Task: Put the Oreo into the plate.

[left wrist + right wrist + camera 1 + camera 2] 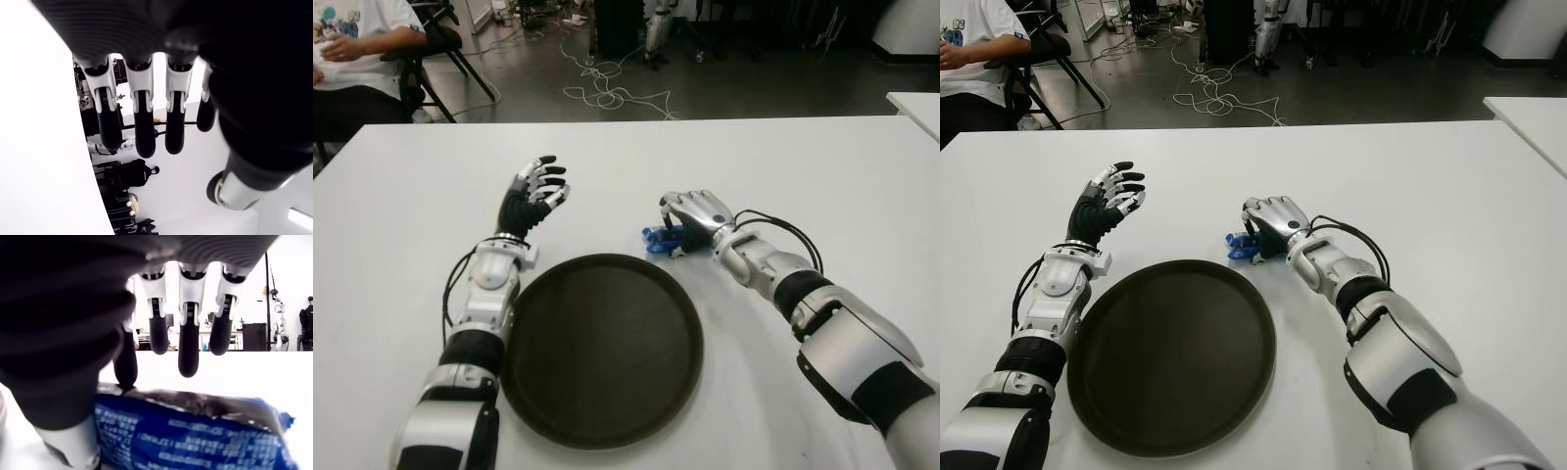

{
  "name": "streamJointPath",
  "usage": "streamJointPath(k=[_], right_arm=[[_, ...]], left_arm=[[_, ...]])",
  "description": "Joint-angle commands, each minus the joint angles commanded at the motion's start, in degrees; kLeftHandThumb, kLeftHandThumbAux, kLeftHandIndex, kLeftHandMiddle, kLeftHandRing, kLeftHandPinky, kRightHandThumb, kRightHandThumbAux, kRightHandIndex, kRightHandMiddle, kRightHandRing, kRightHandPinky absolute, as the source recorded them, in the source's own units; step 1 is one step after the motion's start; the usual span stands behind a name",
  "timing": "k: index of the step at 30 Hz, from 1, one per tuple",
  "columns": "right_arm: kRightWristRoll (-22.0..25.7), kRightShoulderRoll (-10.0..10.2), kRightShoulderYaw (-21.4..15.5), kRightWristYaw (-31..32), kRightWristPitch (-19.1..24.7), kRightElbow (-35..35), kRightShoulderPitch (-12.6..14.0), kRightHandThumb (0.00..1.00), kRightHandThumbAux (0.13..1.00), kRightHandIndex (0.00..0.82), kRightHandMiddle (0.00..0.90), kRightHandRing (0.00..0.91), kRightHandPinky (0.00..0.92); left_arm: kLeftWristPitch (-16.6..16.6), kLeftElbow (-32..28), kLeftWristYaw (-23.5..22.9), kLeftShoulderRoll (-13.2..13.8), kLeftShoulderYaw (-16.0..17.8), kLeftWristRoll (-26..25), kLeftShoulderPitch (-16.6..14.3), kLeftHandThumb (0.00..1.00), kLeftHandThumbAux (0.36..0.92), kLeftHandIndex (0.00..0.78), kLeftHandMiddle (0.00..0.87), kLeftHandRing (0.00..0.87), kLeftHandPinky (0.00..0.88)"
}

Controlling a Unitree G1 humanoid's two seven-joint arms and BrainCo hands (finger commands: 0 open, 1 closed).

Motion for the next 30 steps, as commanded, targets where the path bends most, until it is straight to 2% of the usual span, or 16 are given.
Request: streamJointPath(k=[6, 19, 30], right_arm=[[0.2, 0.0, -0.2, -0.3, -0.1, 0.0, 0.0, 0.003, 0.836, 0.532, 0.669, 0.683, 0.667], [0.4, -0.1, -0.6, 0.9, -0.3, 0.1, -0.1, 0.0, 0.846, 0.572, 0.706, 0.714, 0.698], [0.1, -0.3, -0.3, 0.9, -0.7, 0.1, 0.0, 0.032, 0.847, 0.54, 0.66, 0.664, 0.646]], left_arm=[[-0.4, 0.1, -0.3, 0.2, 0.0, 0.0, 0.1, 0.254, 0.743, 0.211, 0.286, 0.27, 0.289], [1.1, -0.6, -0.7, 0.3, 0.1, -0.4, 0.2, 0.253, 0.749, 0.193, 0.279, 0.26, 0.277], [0.5, -0.6, -0.6, 0.4, 0.0, -0.1, 0.4, 0.247, 0.741, 0.2, 0.281, 0.263, 0.284]])
